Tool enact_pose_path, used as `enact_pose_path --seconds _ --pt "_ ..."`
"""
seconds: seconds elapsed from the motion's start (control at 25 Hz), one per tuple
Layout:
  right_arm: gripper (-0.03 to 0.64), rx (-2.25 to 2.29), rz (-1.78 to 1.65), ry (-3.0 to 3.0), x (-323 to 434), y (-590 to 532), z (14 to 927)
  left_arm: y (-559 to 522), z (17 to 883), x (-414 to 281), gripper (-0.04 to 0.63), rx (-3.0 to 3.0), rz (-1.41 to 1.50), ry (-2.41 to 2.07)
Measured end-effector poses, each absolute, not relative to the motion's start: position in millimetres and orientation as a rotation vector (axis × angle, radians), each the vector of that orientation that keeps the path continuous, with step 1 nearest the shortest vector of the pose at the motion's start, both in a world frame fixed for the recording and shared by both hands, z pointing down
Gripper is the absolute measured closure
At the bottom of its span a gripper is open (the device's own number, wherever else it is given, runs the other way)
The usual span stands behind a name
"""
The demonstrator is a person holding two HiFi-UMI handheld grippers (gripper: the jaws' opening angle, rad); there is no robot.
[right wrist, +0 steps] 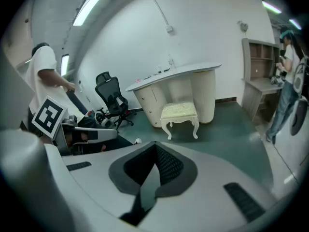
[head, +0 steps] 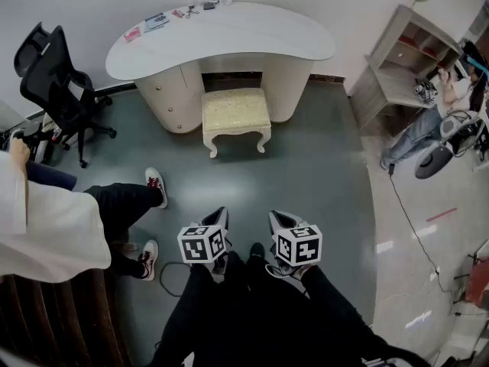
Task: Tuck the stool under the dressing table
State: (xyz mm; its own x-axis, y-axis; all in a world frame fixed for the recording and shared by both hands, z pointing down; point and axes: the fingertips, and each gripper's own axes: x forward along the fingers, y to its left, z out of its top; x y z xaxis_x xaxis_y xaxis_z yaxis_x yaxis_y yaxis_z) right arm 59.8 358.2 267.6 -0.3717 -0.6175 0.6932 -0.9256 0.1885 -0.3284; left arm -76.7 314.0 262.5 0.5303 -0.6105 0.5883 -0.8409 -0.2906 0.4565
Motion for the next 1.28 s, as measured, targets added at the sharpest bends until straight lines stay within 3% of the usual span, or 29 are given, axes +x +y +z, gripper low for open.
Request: enact_pose_path --seconds 1.28 --pt "0.612 1.52 1.129 -1.902 140.1 320.0 286.6 262.4 266.3 -57.7 0.588 1.989 0.452 -1.294"
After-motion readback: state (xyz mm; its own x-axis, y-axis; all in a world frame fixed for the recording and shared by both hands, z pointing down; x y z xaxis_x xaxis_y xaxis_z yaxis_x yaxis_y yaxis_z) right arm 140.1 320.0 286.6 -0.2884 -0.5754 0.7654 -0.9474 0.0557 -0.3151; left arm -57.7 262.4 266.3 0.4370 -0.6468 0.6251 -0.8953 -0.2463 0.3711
